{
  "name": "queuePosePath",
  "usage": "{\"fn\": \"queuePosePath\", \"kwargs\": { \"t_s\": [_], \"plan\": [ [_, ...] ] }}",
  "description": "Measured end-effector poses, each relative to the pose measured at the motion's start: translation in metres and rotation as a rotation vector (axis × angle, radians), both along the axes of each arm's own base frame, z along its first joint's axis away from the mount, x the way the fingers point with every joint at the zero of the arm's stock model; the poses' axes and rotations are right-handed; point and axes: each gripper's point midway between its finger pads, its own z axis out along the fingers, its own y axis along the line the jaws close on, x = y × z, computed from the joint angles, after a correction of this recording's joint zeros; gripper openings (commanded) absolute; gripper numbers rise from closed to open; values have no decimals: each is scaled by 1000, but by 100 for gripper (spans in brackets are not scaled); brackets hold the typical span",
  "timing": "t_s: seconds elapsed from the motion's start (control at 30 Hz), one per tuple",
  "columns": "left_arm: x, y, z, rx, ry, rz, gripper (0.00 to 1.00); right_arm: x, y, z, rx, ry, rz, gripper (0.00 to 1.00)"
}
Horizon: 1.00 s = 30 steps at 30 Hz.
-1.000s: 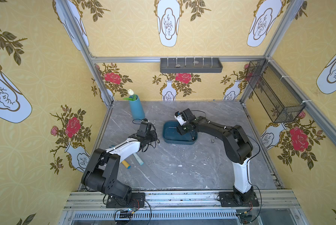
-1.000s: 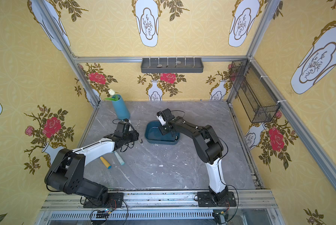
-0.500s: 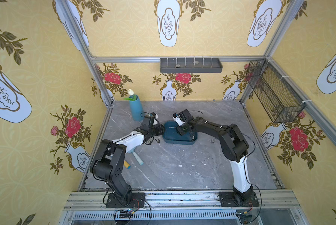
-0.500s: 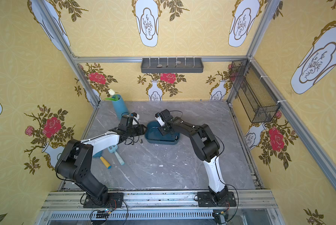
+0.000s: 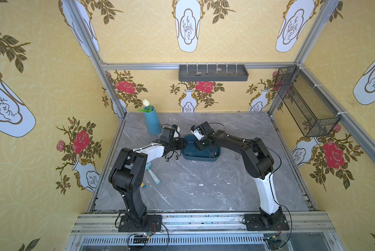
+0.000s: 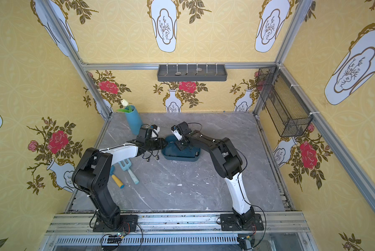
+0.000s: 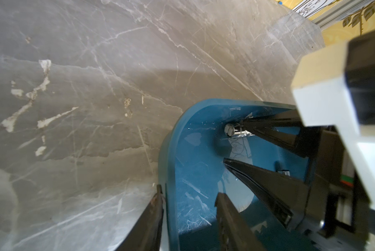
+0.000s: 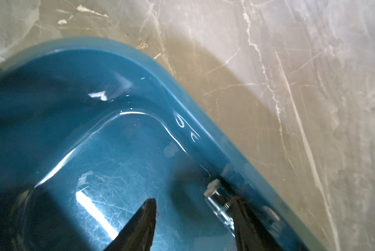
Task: Take out the socket from the storage box
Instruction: Pick up the socket head from the storage box.
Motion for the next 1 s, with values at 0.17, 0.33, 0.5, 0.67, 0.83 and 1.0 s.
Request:
{"fn": "queuePosePath", "kwargs": {
  "t_s": [0.17,0.33,0.5,0.67,0.83,1.0],
  "plan": [
    [-1,-1,-5,6,8,-12,40,-2,3,-2,4,9,13,60],
    [-1,-1,-6,8,6,-20,39,-19,10,-3,5,28,67,60],
    [-2,-2,-6,5,7,-27,38,-24,11,5,21,24,83,57],
    [-3,-3,-6,3,7,-29,37,-4,10,15,42,5,35,52],
    [-4,-2,-6,3,9,-30,37,5,3,5,31,23,-14,50],
    [-5,-2,-7,2,12,-32,37,0,3,1,27,42,-8,48]
  ]
}}
